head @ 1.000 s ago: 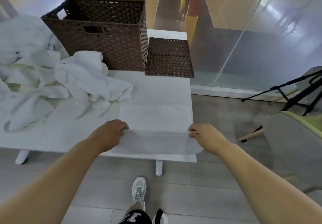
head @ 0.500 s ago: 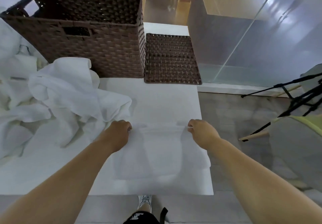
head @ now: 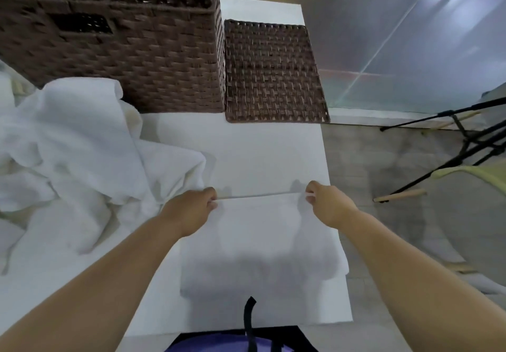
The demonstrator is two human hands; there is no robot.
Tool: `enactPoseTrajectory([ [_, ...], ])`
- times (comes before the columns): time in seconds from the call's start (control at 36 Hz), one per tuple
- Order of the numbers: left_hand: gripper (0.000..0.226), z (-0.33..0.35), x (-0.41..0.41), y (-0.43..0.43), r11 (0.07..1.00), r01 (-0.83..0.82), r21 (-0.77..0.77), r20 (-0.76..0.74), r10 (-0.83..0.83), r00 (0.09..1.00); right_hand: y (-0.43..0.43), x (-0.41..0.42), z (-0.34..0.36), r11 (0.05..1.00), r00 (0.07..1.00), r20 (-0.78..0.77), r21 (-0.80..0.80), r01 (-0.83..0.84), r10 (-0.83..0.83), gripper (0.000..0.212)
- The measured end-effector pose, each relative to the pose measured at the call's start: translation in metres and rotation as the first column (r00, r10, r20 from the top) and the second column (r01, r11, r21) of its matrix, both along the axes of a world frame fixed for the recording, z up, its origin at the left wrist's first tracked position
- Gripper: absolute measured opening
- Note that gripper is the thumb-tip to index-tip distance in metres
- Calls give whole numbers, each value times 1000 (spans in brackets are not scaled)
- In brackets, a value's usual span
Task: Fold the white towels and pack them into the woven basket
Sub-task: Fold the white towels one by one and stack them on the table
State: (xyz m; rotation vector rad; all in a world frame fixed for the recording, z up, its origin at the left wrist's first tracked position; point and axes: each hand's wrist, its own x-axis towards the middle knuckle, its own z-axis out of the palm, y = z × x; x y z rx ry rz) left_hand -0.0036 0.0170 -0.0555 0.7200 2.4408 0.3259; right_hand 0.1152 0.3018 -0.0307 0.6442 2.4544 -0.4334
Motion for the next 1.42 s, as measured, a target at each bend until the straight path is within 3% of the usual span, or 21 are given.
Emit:
enactPoseTrajectory([
  [0.11,19,-3,-3,7,999,15,-31,-1,-15,1000,3,-5,-3,1000,1000,-11,21,4,-4,18],
  [0.25,20,-8,2,10,999,44,20,-75,-42,996,-5,2,-13,969,982,-160,242,-54,95,26],
  [0.39,40,-10,8,20,977,174,126,-150,-155,976,-30,31,-7,954,954,-274,297,-38,124,31],
  [0.53,42,-15,16,35,908,380,176,-136,-360,923,-63,63,-9,972,977,-10,105,-212,215,45],
  [0.67,38,-18,16,34,937,332,110,-114,-320,941,-70,57,-17,968,960,150,44,-245,236,61],
  [0.81,36,-13,15,30,970,240,48,-48,-238,970,-47,18,-25,954,953,130,93,-286,273,61],
  [0.97,25,-8,25,33,963,269,-7,11,-269,963,-29,-7,-26,915,959,136,292,-278,248,64],
  [1.06,24,-8,33,39,974,224,21,37,-225,974,-29,3,-23,945,985,-31,288,-153,169,60],
  [1.17,27,-7,40,51,995,22,101,27,-25,999,-34,36,-22,972,968,-235,191,136,-90,52],
  [1.28,31,-6,42,65,988,-115,101,53,110,993,-36,66,-24,902,886,-180,-26,431,-428,54],
  [1.36,44,-7,43,73,983,-173,65,93,167,982,-38,76,-27,850,844,-116,-146,507,-523,50],
  [1.42,43,-7,44,77,974,-223,45,126,215,968,-39,77,-28,839,835,-113,-167,518,-539,30],
])
